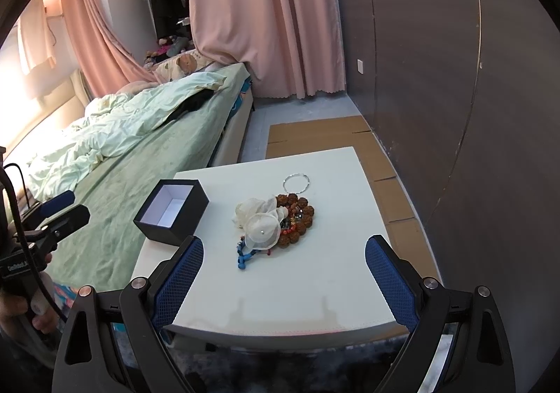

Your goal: Organize jewelry

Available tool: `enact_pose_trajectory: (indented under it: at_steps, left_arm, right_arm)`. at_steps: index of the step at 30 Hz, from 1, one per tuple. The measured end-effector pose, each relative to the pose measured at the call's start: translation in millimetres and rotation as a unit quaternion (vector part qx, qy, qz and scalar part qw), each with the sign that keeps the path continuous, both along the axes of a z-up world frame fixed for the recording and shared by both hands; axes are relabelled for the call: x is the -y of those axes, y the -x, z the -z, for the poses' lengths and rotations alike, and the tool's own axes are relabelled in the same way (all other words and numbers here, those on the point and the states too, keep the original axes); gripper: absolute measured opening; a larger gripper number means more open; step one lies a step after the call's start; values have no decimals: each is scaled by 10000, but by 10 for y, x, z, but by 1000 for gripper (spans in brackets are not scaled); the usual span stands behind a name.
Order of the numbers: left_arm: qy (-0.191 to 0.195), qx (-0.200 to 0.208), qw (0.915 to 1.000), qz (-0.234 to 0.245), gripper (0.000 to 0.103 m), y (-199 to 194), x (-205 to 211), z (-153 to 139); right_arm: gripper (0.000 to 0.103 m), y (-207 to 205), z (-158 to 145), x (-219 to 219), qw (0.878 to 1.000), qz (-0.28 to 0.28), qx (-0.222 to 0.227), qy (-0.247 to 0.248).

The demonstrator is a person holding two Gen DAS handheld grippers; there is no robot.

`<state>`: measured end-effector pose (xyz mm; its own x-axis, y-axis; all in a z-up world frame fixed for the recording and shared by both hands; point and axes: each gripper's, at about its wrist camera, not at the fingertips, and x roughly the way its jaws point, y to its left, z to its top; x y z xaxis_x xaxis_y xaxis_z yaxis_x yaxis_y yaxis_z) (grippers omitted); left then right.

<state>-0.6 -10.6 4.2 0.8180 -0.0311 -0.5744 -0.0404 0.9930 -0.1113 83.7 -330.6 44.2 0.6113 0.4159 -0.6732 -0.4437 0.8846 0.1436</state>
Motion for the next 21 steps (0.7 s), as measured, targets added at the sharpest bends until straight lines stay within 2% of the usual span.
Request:
enact_pose_trajectory:
  at_steps: [5,21]
  left_arm:
    - [118,85,9999,37,103,25,-3,-36]
    - [129,241,9993,247,103,44,79,-37]
  right_arm:
    - [94,-2,-14,1,10000,32,26,56]
    - [94,49,-9,-58,10000,20,85,-23]
